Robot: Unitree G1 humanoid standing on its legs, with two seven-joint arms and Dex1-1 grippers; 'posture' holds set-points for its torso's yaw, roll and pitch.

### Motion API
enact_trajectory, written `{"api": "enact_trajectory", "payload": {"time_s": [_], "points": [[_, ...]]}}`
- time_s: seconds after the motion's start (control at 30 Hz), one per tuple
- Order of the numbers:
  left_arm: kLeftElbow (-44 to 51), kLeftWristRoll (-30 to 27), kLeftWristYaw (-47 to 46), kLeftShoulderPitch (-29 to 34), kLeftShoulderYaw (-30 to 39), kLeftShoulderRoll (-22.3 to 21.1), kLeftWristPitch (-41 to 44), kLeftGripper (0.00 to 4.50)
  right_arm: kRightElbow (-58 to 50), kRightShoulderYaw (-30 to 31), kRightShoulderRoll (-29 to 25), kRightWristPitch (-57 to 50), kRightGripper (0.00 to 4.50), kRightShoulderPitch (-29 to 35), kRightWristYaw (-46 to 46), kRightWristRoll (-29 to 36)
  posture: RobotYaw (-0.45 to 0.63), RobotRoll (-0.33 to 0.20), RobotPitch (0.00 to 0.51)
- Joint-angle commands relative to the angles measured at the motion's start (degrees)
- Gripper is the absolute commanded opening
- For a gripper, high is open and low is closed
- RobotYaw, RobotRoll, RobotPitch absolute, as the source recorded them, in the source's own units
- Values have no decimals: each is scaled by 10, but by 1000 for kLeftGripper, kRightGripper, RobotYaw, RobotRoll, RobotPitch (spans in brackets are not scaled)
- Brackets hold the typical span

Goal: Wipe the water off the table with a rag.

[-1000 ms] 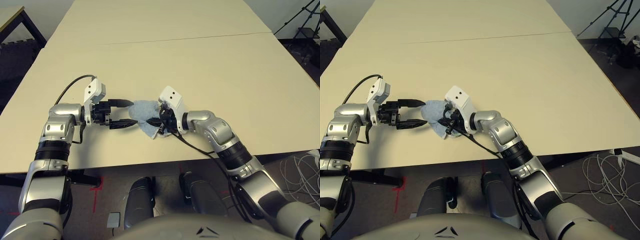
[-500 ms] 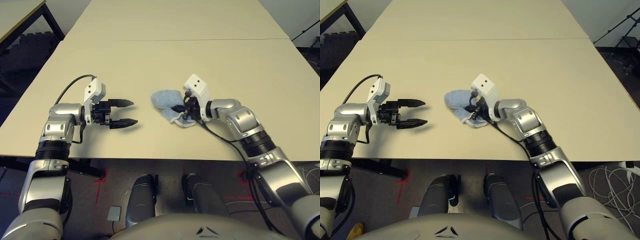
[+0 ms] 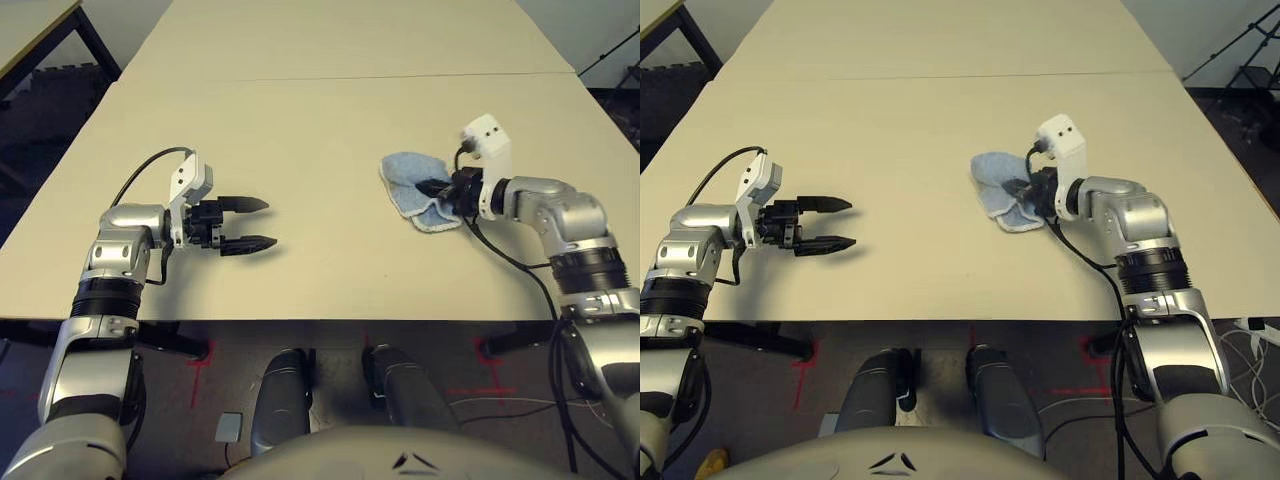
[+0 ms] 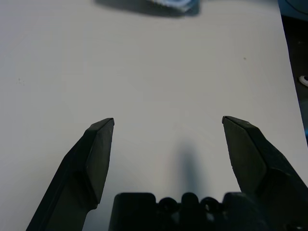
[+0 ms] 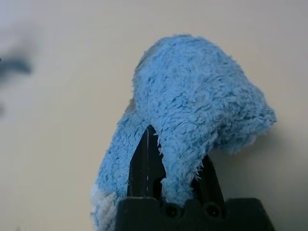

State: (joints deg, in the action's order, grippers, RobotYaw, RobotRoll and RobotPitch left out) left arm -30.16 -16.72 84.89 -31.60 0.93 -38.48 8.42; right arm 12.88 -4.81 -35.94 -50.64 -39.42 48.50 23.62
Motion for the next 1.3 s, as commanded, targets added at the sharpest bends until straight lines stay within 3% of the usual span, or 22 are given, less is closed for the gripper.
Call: {"api": "enact_trajectory", "payload": {"time_s": [0.03, 0.23, 0.57, 0.67, 0.87, 1.07, 1.3], "points": [[-12, 2, 7, -7, -9, 3, -7, 4500, 17, -20, -48, 6, 15, -8, 20, 1, -260, 0, 148], [-21, 4, 6, -11, -10, 7, -13, 4500, 107, -6, -92, 66, 15, -11, 39, -32, -271, 0, 142], [-5, -2, 6, -13, -13, 10, -12, 4500, 246, 23, -67, 185, 15, -20, 38, -101, -268, 0, 143], [-5, -1, 7, -10, -13, 8, -13, 4500, 295, 49, -64, 244, 15, -19, 24, -148, -268, 0, 143], [3, -6, -2, -3, -6, 8, -9, 4500, 330, 36, -68, 314, 2116, -21, -12, -177, -258, 0, 149], [15, -24, -38, 4, 19, 24, -2, 4500, 332, -53, -74, 369, 4472, -25, -43, -122, -258, 0, 142], [37, -61, -137, 11, 80, 59, 6, 4500, 286, -163, -37, 388, 4491, -3, -16, -15, -241, 0, 134]]}}
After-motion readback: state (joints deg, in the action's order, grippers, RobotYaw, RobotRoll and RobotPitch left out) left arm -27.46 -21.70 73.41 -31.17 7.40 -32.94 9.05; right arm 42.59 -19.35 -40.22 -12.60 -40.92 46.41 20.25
